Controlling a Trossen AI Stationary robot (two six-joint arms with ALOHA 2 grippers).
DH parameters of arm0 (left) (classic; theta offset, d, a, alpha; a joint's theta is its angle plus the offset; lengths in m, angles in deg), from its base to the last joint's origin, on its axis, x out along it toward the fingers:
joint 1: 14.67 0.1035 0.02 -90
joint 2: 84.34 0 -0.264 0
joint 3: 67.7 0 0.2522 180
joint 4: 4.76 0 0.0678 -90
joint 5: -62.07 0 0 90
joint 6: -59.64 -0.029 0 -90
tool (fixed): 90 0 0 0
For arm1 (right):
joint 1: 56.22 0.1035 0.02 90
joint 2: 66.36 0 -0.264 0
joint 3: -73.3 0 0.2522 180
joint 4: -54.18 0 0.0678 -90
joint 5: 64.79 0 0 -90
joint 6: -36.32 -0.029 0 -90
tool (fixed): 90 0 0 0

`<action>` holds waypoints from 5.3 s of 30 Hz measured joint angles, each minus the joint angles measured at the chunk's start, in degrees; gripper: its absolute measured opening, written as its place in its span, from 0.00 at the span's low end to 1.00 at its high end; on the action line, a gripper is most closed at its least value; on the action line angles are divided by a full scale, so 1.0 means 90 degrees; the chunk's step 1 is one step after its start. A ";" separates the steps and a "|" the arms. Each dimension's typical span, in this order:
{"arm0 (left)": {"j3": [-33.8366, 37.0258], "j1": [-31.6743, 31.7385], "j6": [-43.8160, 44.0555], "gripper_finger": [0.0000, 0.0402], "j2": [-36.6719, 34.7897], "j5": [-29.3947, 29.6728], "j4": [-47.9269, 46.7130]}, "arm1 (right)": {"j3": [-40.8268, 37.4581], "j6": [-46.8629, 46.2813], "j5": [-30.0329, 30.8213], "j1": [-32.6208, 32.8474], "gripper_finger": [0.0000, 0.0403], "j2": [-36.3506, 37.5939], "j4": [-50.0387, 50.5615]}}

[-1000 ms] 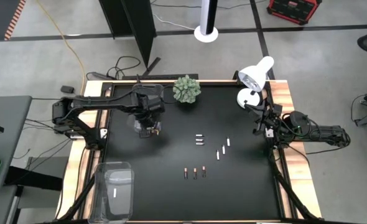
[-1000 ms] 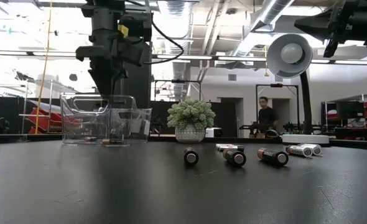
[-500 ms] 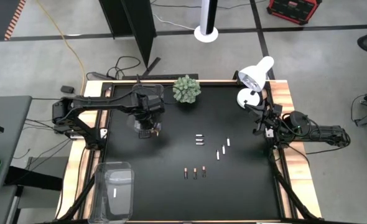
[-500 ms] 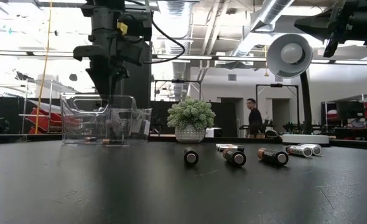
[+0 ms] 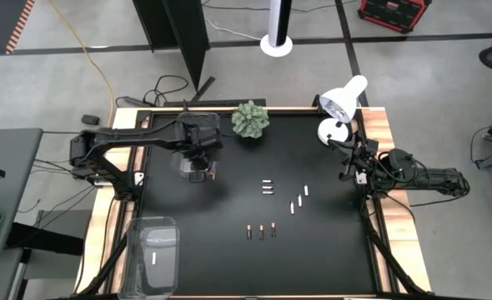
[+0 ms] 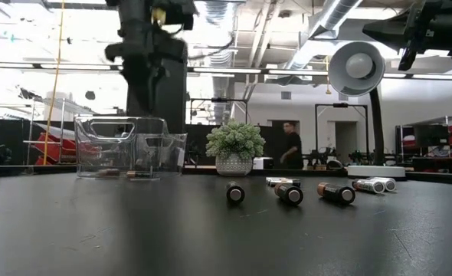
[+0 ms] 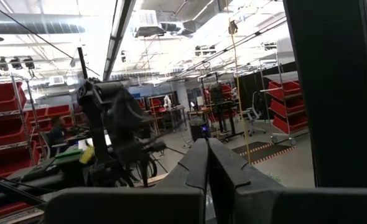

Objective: Sort batteries
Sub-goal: Put the copper and black battery into the top transparent bin

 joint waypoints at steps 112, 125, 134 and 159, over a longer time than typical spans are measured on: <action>0.0081 -0.3245 -0.3489 0.38 0.2848 -0.0493 0.4981 | 0.3385 0.0794 -0.0163 0.1396 0.36 -0.6946 0.0262; 0.0055 -0.3198 -0.3679 0.32 0.3291 -0.0906 0.5133 | 0.3383 0.0867 -0.0013 0.1577 0.36 -0.6561 0.0533; 0.0064 -0.3146 -0.3190 0.11 0.3314 -0.1202 0.5127 | 0.3383 0.0910 0.0695 0.1819 0.36 -0.6167 0.0801; 0.0106 -0.3148 -0.2616 0.09 0.2057 -0.0831 0.4594 | 0.3383 0.1141 0.1311 0.2643 0.36 -0.5602 0.0862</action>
